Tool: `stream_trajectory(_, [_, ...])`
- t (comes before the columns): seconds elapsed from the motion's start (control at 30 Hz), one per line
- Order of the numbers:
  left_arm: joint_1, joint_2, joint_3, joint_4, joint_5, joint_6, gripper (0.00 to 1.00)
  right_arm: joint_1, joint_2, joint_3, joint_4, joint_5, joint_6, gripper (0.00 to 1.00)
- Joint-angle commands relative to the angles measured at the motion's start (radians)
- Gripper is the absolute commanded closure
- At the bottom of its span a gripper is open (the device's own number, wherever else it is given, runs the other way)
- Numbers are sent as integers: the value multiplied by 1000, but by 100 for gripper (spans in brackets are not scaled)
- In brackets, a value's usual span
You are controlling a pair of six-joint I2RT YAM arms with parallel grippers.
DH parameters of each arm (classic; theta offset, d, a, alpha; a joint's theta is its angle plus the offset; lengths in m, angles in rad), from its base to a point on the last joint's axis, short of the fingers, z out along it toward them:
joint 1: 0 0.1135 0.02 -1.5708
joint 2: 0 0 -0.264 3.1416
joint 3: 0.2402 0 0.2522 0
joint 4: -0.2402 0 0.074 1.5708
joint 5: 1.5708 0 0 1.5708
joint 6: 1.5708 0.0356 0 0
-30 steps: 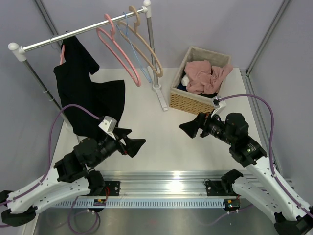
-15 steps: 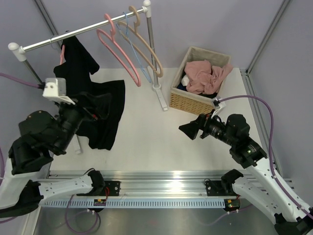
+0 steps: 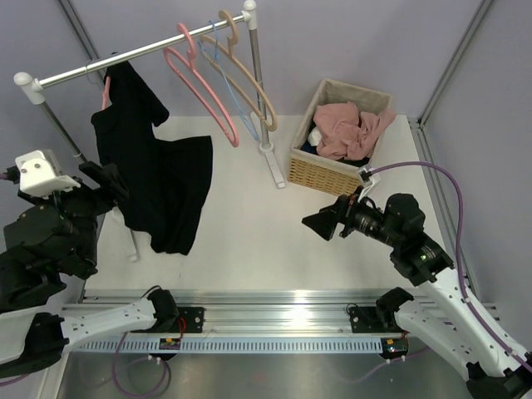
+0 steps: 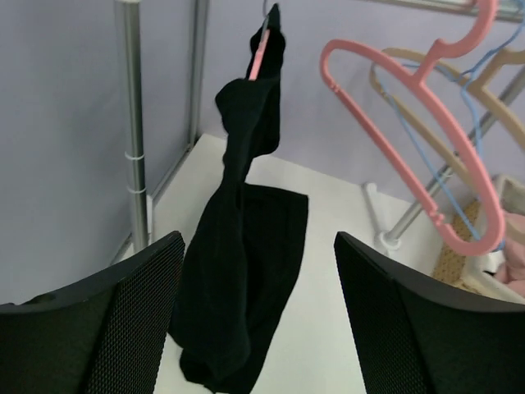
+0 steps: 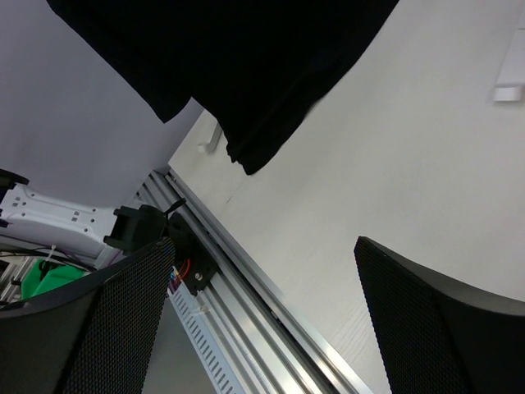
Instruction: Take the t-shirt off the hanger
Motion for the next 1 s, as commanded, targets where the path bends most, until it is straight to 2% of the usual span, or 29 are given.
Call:
stream_trajectory(0.0, [-3,-9,-88,117,-110,90,20,8,-33,-1,30,-45,11,1])
stream_trajectory(0.1, [-3,31,-104,138,-128,153,13,6,-64,-9,37,-52,11,0])
stream_trajectory(0.23, [-2,77,-1,189,-125,240,13,6,-79,-21,53,-54,14,0])
stream_trajectory(0.37, [15,217,88,154,-128,288,1,6,-58,-10,52,-83,23,0])
stream_trajectory(0.4, [46,218,100,138,-116,285,1,6,-55,-9,53,-89,25,0])
stream_trajectory(0.43, [152,280,114,87,-89,276,1,6,-56,-9,53,-95,26,1])
stream_trajectory(0.47, [225,314,173,18,-35,185,1,6,-59,-12,53,-97,26,0])
stream_trajectory(0.5, [327,348,222,-57,148,120,1,6,-64,-13,53,-95,26,0])
stream_trajectory(0.53, [550,394,284,-155,266,78,1,6,-73,-18,53,-92,26,0])
stream_trajectory(0.6, [754,408,275,-159,539,41,1,6,-85,-20,56,-91,26,0])
stream_trajectory(0.7, [807,408,226,-133,662,43,1,6,-94,-14,49,-103,28,0])
stream_trajectory(0.83, [819,434,218,-106,703,61,3,6,-126,-15,47,-121,37,0])
stream_trajectory(0.97, [836,472,224,-104,746,80,15,6,-166,-18,46,-126,40,0])
